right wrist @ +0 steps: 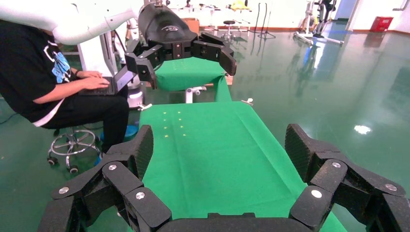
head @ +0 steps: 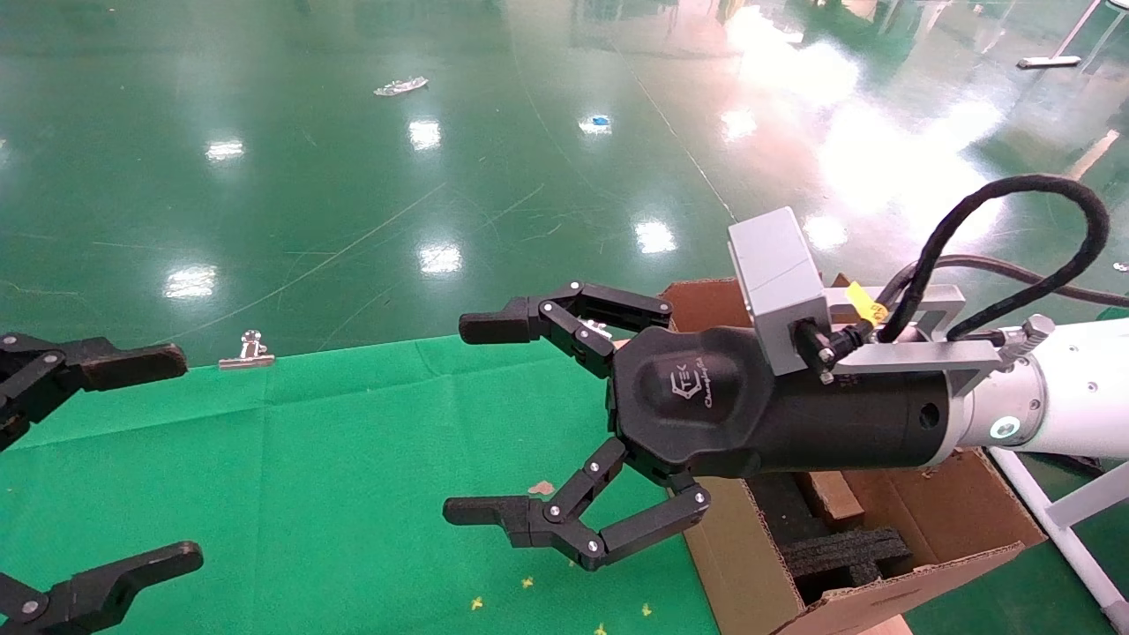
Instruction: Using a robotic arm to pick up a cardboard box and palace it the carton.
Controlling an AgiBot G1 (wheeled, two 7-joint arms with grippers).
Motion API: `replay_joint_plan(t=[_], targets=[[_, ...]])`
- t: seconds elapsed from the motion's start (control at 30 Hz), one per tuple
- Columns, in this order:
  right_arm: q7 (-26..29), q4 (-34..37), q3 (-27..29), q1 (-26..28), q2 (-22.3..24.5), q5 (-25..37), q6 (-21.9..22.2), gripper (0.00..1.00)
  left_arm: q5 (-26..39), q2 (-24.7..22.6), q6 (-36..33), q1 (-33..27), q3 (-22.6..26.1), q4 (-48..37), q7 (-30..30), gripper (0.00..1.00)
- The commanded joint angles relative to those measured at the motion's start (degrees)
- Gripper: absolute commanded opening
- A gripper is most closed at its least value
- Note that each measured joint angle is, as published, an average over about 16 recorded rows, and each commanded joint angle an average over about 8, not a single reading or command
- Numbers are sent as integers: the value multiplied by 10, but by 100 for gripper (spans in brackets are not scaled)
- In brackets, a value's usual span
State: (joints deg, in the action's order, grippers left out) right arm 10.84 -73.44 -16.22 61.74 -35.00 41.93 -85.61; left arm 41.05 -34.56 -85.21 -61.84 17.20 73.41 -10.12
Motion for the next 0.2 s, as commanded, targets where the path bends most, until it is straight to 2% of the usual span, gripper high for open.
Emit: replay_joint_plan(t=[0.03,0.2], targets=[[0,0,0,0,0,0,0,100,0,0,0,0,0,0,0,100],[0,0,0,0,0,0,0,100,0,0,0,0,0,0,0,100]])
